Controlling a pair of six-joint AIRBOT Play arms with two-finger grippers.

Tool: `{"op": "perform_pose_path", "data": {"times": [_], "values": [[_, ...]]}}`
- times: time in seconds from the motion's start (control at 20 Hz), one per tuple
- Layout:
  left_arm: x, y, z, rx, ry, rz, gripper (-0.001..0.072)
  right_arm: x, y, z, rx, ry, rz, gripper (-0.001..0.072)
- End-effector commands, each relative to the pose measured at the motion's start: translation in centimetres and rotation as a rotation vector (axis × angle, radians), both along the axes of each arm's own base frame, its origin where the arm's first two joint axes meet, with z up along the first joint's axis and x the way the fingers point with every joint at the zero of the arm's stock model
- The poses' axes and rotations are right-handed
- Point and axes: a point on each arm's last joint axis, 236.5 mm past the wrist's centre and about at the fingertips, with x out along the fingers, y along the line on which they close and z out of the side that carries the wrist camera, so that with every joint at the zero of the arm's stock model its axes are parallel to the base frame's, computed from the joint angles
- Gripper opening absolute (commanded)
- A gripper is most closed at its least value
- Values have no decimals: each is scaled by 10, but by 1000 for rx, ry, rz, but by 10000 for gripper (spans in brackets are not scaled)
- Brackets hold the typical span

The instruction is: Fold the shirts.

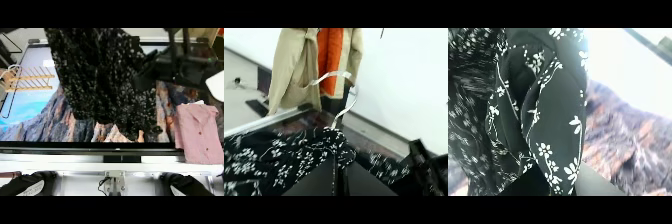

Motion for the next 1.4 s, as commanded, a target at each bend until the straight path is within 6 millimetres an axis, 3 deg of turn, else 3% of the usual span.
{"op": "perform_pose_path", "data": {"times": [0.0,0.05,0.1,0.15,0.25,0.5,0.6,0.75,0.9,1.0,1.05,1.15,1.35], "values": [[11,4,-39,104,113,26,91,-4,3,27,87,-49,-5,56],[15,0,-48,119,137,12,302,-7,4,30,95,-49,0,56],[19,-2,-54,124,152,8,576,-11,4,34,105,-54,5,56],[25,-2,-58,121,159,13,690,-15,4,37,112,-55,10,56],[33,0,-56,129,119,30,690,-22,2,39,110,-50,19,55],[38,-4,-34,150,-55,65,682,-33,3,17,58,36,46,56],[34,-17,-25,170,-145,52,682,-34,3,16,58,37,46,56],[22,-55,-14,193,-304,14,683,-33,3,15,57,40,47,55],[21,-95,-15,173,-372,-3,678,-33,6,2,38,84,59,56],[28,-109,-17,141,-372,14,676,-32,8,-6,24,109,64,55],[31,-112,-19,133,-369,22,670,-31,8,-8,22,112,64,56],[40,-116,-28,140,-355,27,537,-31,8,-8,20,109,66,56],[60,-114,-44,160,-327,45,537,-31,10,-7,20,105,73,56]]}}
